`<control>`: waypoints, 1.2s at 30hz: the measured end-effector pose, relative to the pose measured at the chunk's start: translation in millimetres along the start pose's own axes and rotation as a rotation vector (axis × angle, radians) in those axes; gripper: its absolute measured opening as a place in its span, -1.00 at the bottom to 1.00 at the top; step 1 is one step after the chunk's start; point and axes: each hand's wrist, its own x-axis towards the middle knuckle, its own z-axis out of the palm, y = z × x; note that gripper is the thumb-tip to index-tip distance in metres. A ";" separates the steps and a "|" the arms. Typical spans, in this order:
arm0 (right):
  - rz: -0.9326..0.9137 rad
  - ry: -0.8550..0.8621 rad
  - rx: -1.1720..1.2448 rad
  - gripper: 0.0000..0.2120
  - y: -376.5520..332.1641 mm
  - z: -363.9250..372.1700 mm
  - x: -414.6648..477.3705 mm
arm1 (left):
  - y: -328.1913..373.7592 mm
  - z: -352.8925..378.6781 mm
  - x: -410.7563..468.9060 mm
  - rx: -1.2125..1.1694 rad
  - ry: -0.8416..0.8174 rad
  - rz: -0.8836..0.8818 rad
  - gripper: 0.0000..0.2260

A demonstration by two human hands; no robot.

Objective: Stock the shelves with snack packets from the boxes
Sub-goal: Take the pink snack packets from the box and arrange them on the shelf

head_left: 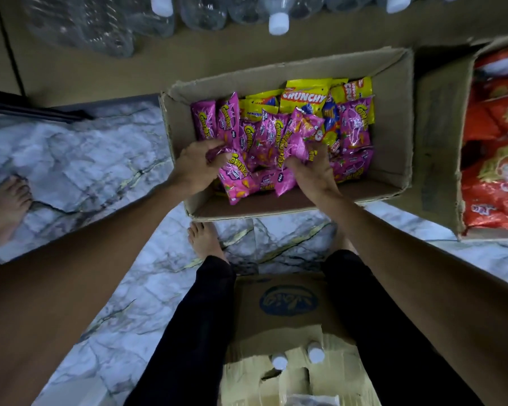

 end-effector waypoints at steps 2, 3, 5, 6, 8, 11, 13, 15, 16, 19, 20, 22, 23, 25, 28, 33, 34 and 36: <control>0.029 -0.042 0.054 -0.20 -15.0 -14.5 -21.9 | 18.4 0.8 -17.0 -0.129 -0.014 -0.054 -0.57; 0.060 -0.067 0.055 -0.10 -24.3 -21.4 -34.4 | 28.8 0.8 -27.0 -0.143 -0.010 -0.074 -0.57; 0.094 -0.098 0.078 -0.12 -38.0 -31.4 -57.4 | 46.8 -0.2 -48.1 -0.182 -0.003 -0.096 -0.55; 0.108 -0.106 0.099 -0.23 -42.8 -35.5 -69.2 | 55.8 -2.2 -59.0 -0.218 0.002 -0.113 -0.53; 0.118 -0.154 0.183 -0.54 -55.4 -43.8 -94.5 | 75.6 -6.7 -81.5 -0.338 0.012 -0.175 -0.53; 0.110 -0.178 0.196 -0.70 -79.9 -58.3 -140.9 | 102.3 -17.4 -114.5 -0.478 -0.008 -0.262 -0.61; 0.058 -0.199 0.071 -0.43 -89.4 -68.4 -171.2 | 118.4 -28.7 -139.4 -0.525 -0.039 -0.280 -0.73; 0.001 -0.211 -0.082 -0.21 -105.7 -82.8 -208.6 | 133.2 -44.6 -169.5 -0.545 -0.042 -0.259 -0.79; -0.015 -0.223 -0.121 -0.16 -110.9 -90.5 -223.5 | 139.8 -52.9 -185.1 -0.509 -0.035 -0.217 -0.78; -0.005 -0.231 -0.127 -0.09 -132.0 -113.0 -270.6 | 162.7 -79.3 -234.3 -0.410 -0.027 -0.082 -0.70; 0.001 -0.217 -0.117 -0.07 -143.4 -120.0 -291.5 | 171.9 -87.4 -249.9 -0.382 -0.011 -0.069 -0.70; -0.018 -0.212 -0.065 0.02 -164.0 -133.7 -327.6 | 195.7 -104.6 -279.2 -0.365 0.035 -0.060 -0.70; -0.034 -0.212 -0.057 0.02 -174.6 -141.5 -344.6 | 209.2 -113.4 -294.1 -0.371 0.056 -0.049 -0.70; -0.040 -0.204 -0.033 -0.16 -197.6 -156.1 -380.9 | 234.1 -129.4 -324.5 -0.398 0.099 -0.034 -0.69; -0.078 -0.179 -0.043 -0.20 -226.5 -173.8 -421.9 | 261.6 -151.7 -359.1 -0.434 0.160 -0.008 -0.79; -0.163 -0.215 -0.082 -0.11 -273.0 -198.1 -484.3 | 299.3 -185.4 -415.5 -0.454 0.228 0.046 -0.69; -0.195 -0.220 -0.085 -0.14 -281.7 -204.7 -495.1 | 304.3 -191.7 -422.9 -0.468 0.235 0.039 -0.59; -0.237 -0.215 -0.119 -0.22 -296.0 -217.1 -515.0 | 312.5 -204.5 -432.7 -0.456 0.230 0.033 -0.44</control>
